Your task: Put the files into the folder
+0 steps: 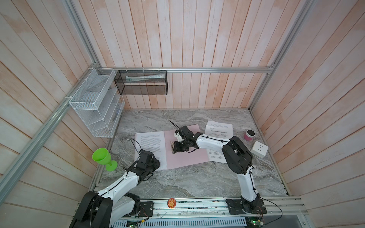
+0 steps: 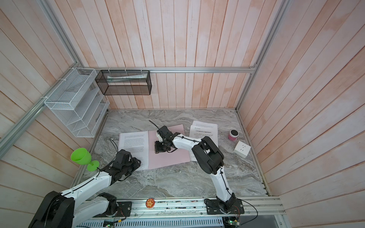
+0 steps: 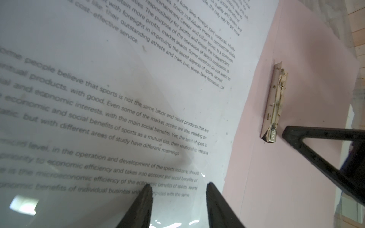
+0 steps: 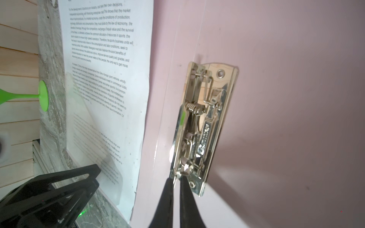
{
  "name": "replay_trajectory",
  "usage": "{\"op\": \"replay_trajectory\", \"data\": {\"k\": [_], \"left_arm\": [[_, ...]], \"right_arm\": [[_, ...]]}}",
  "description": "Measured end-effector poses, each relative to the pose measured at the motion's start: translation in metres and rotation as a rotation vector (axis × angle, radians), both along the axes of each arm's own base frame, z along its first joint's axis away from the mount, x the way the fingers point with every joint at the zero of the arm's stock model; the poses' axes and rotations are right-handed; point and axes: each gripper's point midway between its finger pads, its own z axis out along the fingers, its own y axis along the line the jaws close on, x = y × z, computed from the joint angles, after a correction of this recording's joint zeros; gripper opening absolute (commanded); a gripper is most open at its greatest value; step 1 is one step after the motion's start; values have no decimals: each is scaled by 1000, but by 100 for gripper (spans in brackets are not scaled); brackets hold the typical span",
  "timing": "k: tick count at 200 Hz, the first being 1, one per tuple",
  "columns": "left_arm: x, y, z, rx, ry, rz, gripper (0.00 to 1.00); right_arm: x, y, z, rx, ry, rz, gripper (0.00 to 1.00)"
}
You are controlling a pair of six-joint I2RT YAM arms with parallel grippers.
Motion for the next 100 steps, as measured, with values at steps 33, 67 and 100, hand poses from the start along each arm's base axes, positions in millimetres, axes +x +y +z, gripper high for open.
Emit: {"op": "replay_trajectory", "data": {"k": [33,67,100], "left_arm": [[0,0,0,-11,-9,10,47],[0,0,0,-16,-13,15,47],[-1,0,0,-18,-13,16,47]], "right_arm": [[-3,-1,-2,-10,7,5,10],[-2,1,-1,-7,5,6,12],[-2,2,-3,-4,12,10,12]]}}
